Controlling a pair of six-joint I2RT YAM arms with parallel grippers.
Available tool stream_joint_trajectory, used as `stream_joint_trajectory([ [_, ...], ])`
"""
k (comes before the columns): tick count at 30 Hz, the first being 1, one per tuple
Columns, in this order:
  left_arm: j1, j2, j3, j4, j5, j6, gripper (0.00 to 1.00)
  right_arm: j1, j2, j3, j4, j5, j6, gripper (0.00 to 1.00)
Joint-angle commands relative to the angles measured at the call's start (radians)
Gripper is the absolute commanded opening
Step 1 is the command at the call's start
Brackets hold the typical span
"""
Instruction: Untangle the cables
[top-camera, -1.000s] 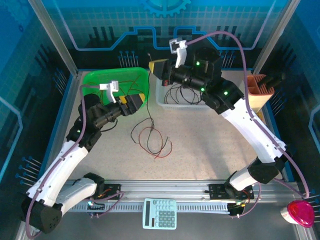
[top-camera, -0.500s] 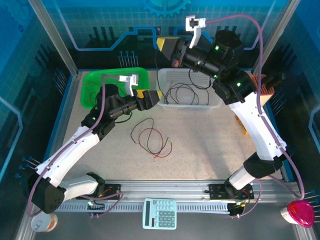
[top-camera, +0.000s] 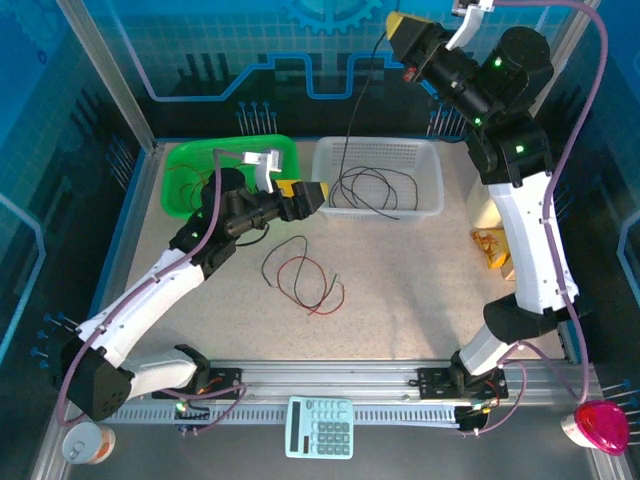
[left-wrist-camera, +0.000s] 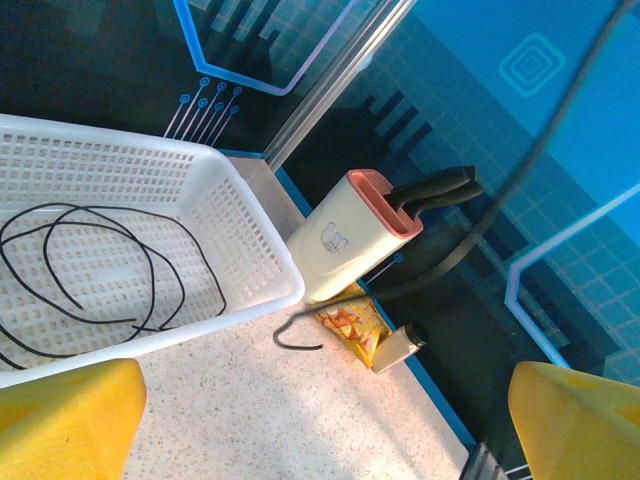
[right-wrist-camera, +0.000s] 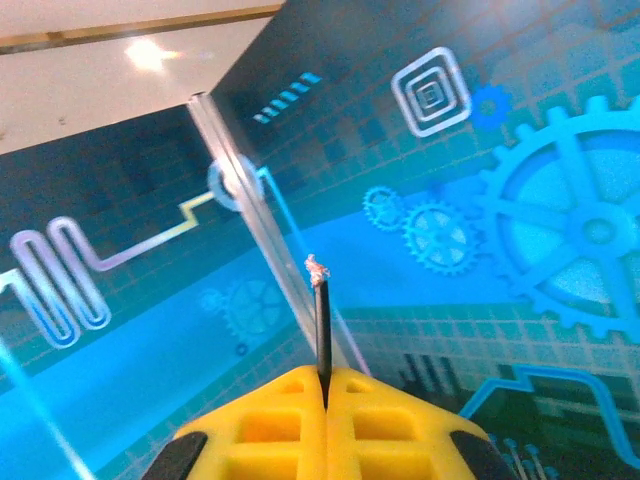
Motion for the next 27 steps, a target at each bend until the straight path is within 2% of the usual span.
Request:
stream_joint_trajectory([
  [1, -0.009, -0.033, 0.013, -0.009, -0.033, 0.039, 0.96, -0.047, 0.045, 0.03, 0.041, 0.04, -0.016, 0.0],
  [8, -0.008, -0.048, 0.0, -0.02, -0.055, 0.048, 0.98, -0.115, 0.149, 0.053, 0.098, 0.042, -0.036, 0.0],
  [15, -0.009, -0.075, -0.007, -0.041, -0.077, 0.057, 0.99, -0.122, 0.296, 0.043, 0.124, 0.045, -0.068, 0.0],
  [17, -0.009, -0.083, -0.009, -0.048, -0.083, 0.061, 0.99, -0.115, 0.308, -0.043, 0.162, 0.029, -0.047, 0.0],
  [22, -0.007, -0.099, -0.021, -0.063, -0.098, 0.069, 0.99, -0.088, 0.283, -0.405, 0.343, 0.002, 0.019, 0.0],
  [27, -0.008, -0.098, -0.03, -0.057, -0.099, 0.058, 0.99, -0.081, 0.339, -0.565, 0.332, -0.049, 0.025, 0.0],
])
